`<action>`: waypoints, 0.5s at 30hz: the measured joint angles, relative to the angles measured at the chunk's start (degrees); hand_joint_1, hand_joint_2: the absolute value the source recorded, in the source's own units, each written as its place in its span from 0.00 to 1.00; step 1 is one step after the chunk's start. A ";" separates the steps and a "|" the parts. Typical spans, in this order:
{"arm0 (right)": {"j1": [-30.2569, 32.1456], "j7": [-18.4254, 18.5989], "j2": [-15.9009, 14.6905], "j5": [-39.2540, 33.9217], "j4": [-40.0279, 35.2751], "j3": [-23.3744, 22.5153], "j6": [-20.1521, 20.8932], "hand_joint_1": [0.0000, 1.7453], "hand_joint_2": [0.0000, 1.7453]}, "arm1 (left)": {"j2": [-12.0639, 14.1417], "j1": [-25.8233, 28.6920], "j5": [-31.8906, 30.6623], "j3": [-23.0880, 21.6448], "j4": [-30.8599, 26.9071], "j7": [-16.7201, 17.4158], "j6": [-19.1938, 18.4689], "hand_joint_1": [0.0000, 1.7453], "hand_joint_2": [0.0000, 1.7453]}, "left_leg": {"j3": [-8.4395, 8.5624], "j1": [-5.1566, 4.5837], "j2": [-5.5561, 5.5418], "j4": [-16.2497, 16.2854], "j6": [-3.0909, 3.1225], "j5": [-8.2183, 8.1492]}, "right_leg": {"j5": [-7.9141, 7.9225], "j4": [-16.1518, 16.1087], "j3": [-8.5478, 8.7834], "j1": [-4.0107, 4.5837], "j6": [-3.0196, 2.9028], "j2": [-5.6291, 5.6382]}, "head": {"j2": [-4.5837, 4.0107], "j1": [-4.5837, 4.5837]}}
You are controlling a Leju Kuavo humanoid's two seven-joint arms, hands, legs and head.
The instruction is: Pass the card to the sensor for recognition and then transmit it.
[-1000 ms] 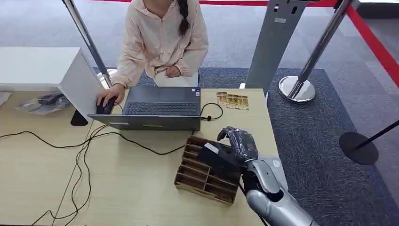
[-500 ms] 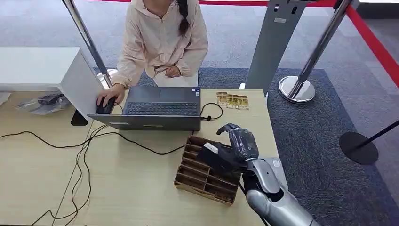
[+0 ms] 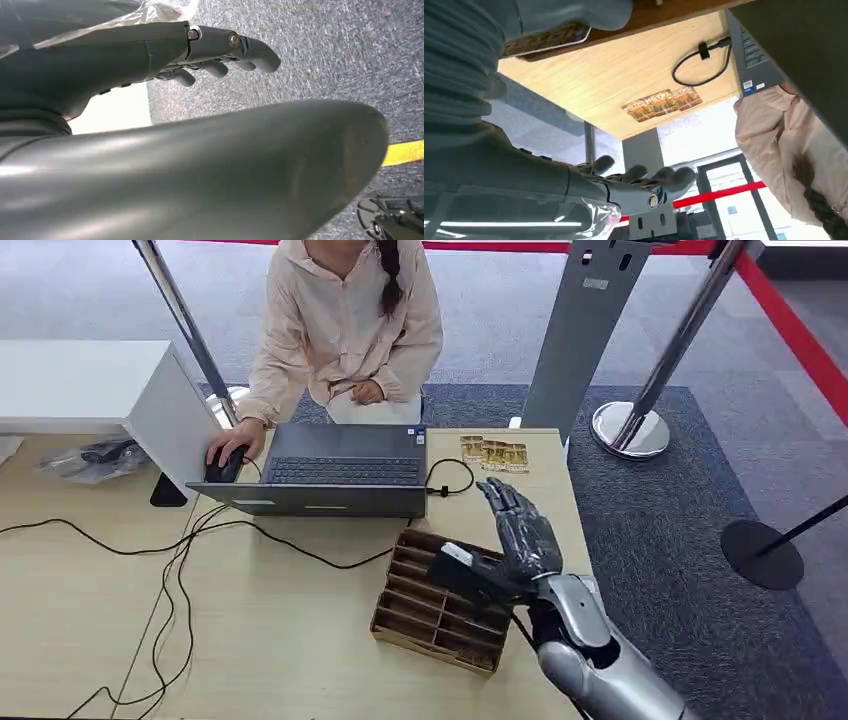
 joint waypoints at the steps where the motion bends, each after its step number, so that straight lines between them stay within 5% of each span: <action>1: 0.00 0.07 -0.33 0.31 -0.59 -0.04 0.79 0.09 1.00 | 0.02 0.01 0.07 0.00 0.00 0.00 0.09 0.00 0.00 | 0.00 0.00 0.00 0.00 0.00 0.00 | 0.00 0.00 0.00 0.00 0.00 0.00 | 0.02 0.00; 15: 0.48 2.14 -5.36 2.73 -9.36 -0.02 11.20 0.07 1.00 | 0.04 0.05 0.83 0.00 0.00 0.00 0.46 0.00 0.00 | 0.00 0.00 0.00 0.02 0.00 0.00 | 0.01 0.00 0.01 0.00 -0.01 0.00 | 0.00 0.00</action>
